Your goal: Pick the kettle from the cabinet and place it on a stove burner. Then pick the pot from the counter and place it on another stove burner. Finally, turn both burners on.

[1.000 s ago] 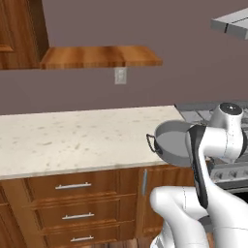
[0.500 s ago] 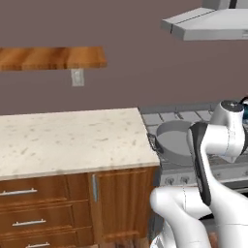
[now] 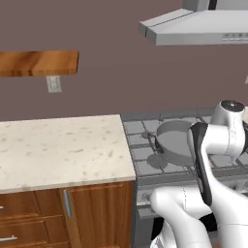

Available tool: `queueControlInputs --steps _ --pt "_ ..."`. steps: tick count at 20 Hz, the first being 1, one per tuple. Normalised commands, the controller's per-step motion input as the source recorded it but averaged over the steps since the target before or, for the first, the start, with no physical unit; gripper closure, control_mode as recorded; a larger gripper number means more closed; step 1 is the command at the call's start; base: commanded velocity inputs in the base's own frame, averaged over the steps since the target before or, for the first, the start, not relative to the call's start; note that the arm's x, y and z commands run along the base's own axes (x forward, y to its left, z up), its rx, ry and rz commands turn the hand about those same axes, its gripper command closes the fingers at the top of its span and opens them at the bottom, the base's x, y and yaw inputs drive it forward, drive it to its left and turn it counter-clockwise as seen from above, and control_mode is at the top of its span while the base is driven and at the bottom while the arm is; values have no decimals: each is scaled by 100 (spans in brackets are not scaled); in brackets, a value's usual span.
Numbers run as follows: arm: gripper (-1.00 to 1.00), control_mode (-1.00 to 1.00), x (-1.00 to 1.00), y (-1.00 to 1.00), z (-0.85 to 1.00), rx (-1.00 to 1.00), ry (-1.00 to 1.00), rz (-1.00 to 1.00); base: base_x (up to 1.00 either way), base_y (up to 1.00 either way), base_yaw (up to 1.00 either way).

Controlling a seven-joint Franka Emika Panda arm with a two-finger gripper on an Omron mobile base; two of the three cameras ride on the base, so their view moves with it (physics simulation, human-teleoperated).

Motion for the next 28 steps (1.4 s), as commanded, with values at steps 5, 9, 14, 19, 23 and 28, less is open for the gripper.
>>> queueControlInputs --steps 5,9,14,19,23,28 --pt "100 100 0 0 0 0 0 0 6 -58 1" --pt "100 100 0 0 0 0 0 0 0 -54 0" --pt "100 100 0 0 0 0 0 0 0 -13 -3" --pt "100 100 0 0 0 0 0 0 0 12 -22" --pt "100 100 0 0 0 0 0 0 0 2 -22" --pt "100 100 0 0 0 0 0 0 0 1 -9"
